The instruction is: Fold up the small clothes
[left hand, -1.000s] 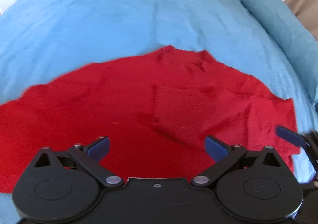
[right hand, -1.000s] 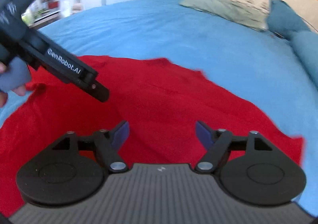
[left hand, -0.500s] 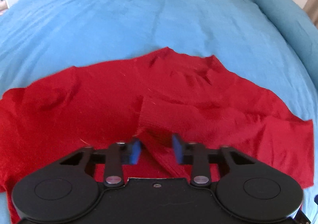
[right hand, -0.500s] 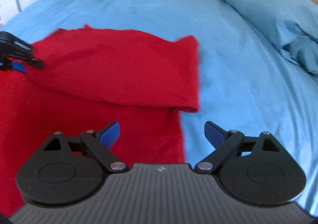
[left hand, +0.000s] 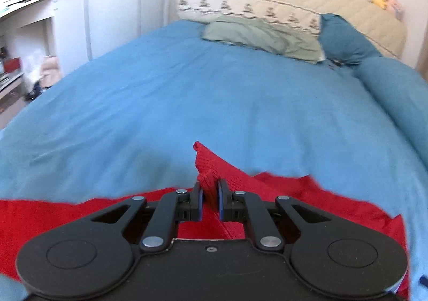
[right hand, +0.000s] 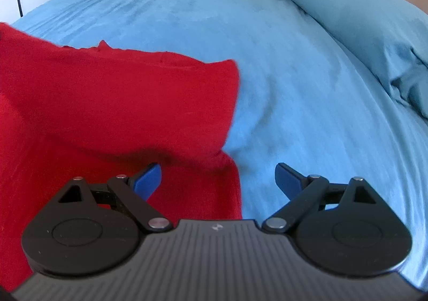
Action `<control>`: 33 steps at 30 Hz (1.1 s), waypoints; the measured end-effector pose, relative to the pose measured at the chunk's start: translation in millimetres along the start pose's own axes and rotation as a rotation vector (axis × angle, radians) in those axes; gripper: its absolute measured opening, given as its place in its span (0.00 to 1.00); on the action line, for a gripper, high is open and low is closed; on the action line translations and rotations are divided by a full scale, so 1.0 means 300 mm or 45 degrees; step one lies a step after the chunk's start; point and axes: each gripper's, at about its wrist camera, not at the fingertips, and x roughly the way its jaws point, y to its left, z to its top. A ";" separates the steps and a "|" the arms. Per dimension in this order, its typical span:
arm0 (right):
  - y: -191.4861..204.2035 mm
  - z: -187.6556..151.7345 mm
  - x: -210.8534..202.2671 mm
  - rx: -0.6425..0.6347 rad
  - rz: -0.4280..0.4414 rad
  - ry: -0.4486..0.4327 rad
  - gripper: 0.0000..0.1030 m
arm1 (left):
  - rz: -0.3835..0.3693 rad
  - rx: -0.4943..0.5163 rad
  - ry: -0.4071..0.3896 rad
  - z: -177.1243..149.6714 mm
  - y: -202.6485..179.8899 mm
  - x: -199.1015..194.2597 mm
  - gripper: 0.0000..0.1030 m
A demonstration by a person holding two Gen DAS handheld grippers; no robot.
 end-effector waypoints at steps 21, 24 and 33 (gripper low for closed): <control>-0.133 -0.031 0.014 -0.052 -0.129 0.088 1.00 | 0.155 0.069 0.149 -0.225 0.128 -0.002 0.28; -0.131 0.000 -0.048 -0.048 -0.111 0.118 1.00 | 0.243 0.080 0.137 -0.215 0.161 -0.082 0.52; 0.078 0.123 -0.054 -0.062 0.358 -0.025 1.00 | -0.025 0.225 0.123 -0.193 0.060 -0.067 0.85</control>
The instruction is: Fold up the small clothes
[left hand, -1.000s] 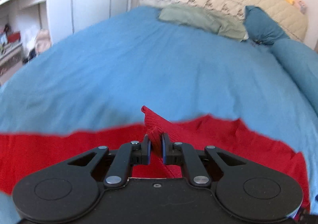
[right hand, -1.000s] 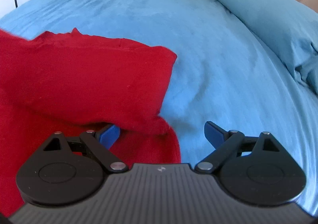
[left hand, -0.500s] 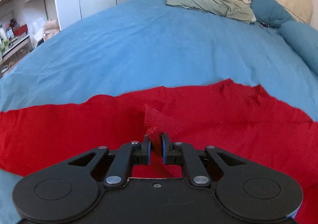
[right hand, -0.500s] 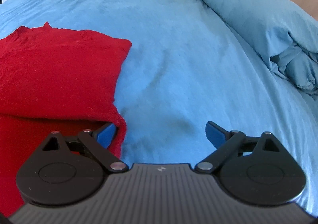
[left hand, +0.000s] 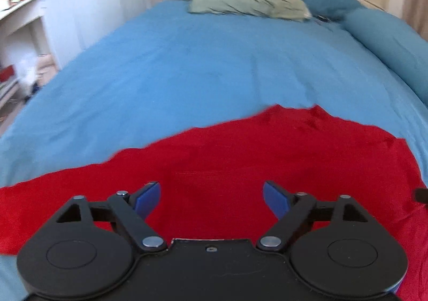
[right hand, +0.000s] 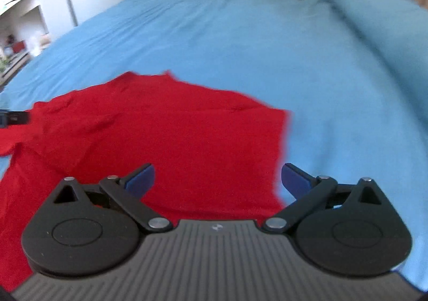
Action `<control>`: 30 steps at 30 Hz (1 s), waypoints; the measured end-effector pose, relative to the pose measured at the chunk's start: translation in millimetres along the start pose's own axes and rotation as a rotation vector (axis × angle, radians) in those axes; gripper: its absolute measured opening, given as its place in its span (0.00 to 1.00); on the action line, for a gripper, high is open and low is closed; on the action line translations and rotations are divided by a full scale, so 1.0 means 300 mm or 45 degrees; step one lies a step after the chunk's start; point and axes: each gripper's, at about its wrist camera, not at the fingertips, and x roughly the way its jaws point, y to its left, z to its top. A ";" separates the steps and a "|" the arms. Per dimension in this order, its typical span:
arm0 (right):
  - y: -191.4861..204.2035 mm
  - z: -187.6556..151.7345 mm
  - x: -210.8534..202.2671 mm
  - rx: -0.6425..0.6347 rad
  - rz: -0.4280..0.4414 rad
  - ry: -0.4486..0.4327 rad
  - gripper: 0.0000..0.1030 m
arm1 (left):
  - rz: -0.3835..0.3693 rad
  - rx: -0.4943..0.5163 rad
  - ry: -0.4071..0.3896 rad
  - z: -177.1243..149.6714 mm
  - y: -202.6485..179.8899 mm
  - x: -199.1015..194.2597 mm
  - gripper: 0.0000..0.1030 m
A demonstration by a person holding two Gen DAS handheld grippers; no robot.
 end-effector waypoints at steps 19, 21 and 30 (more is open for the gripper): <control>-0.070 -0.060 0.061 0.112 -0.008 0.084 1.00 | -0.051 -0.039 0.098 -0.076 -0.033 0.076 0.85; -0.042 -0.033 0.000 0.121 0.004 0.025 1.00 | -0.040 -0.060 0.053 -0.061 -0.015 0.015 0.85; 0.214 0.148 -0.288 0.066 0.084 -0.013 1.00 | 0.026 -0.276 -0.121 0.003 0.236 -0.409 1.00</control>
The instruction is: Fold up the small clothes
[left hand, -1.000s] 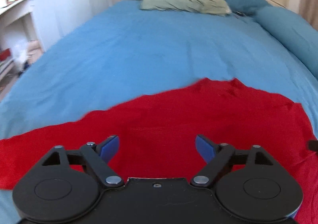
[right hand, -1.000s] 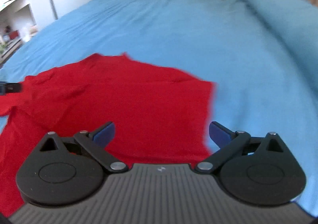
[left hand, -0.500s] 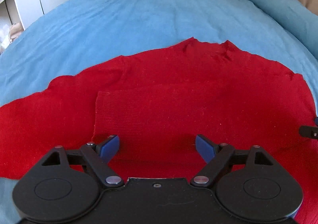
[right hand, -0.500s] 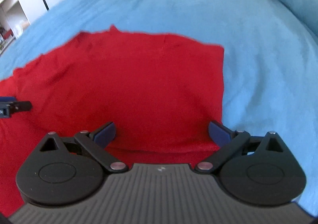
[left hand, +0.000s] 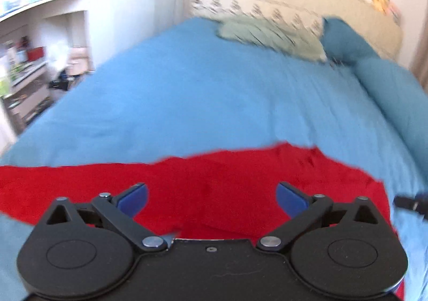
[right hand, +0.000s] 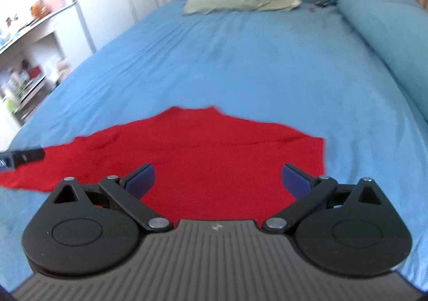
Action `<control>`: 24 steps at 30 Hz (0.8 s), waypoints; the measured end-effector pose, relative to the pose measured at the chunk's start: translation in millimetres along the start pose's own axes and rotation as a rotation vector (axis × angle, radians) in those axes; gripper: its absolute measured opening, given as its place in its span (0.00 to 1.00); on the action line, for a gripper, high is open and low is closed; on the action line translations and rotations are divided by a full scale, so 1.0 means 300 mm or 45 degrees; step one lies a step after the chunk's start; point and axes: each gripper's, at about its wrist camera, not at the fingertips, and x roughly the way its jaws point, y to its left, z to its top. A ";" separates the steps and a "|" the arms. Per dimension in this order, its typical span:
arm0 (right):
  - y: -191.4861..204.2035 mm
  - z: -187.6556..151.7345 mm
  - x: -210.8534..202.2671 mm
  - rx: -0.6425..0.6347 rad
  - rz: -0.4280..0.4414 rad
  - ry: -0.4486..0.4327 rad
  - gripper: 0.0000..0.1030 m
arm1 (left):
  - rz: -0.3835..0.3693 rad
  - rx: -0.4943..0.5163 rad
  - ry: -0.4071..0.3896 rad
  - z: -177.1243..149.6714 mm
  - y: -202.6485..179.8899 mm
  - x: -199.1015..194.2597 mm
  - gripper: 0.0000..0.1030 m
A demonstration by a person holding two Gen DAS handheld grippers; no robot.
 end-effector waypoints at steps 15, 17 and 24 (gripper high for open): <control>0.635 -0.095 0.166 -0.012 0.098 0.156 1.00 | 0.352 -0.532 0.083 -0.072 0.890 -0.007 0.90; 0.680 -0.120 0.199 -0.013 0.089 0.178 1.00 | 0.359 -0.577 0.110 -0.098 0.988 0.032 0.83; 0.760 -0.169 0.266 -0.007 0.020 0.185 1.00 | 0.369 -0.696 0.126 -0.130 1.129 0.164 0.58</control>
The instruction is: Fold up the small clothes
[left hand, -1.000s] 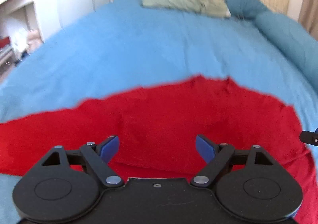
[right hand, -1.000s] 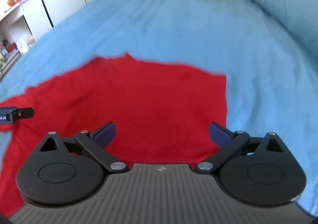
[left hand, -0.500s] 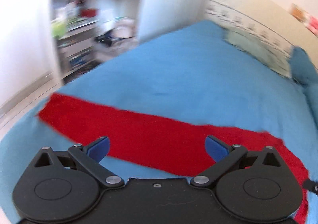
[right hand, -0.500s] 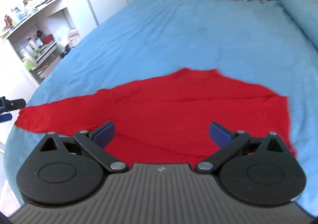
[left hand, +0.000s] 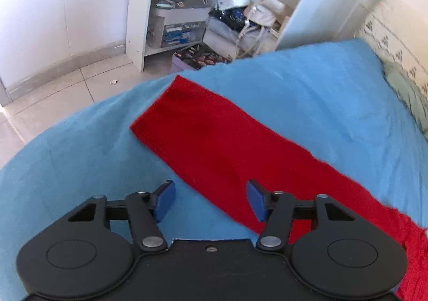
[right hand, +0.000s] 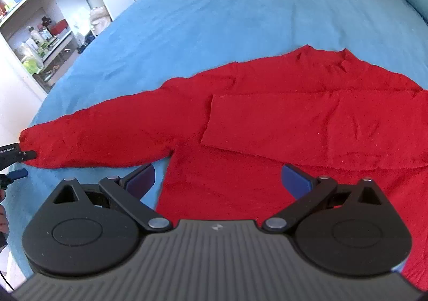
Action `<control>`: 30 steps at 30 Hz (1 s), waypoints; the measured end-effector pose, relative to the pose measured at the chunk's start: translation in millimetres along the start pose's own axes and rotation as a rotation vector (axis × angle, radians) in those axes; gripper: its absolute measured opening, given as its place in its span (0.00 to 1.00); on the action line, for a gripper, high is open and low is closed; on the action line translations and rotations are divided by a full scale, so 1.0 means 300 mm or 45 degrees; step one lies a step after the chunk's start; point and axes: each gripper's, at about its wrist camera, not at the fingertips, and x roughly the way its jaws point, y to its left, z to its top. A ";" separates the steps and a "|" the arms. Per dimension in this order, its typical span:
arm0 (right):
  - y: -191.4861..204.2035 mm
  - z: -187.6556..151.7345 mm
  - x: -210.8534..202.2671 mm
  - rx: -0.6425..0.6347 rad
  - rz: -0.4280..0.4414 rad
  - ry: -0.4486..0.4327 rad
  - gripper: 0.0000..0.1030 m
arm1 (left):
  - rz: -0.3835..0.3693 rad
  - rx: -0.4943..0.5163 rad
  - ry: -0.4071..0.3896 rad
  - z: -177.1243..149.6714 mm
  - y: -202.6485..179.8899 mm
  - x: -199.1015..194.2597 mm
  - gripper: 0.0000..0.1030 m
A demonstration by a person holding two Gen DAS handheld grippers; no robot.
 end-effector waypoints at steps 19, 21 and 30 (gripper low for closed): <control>-0.183 -0.001 -0.043 0.128 -0.022 -0.136 1.00 | 0.043 0.255 -0.346 0.045 -0.258 -0.175 0.06; -0.240 0.008 -0.080 0.158 -0.020 -0.159 1.00 | -0.007 0.327 -0.421 0.037 -0.357 -0.253 0.06; -0.612 0.047 -0.274 0.241 -0.069 -0.261 1.00 | -0.375 0.618 -0.555 -0.195 -0.977 -0.537 0.06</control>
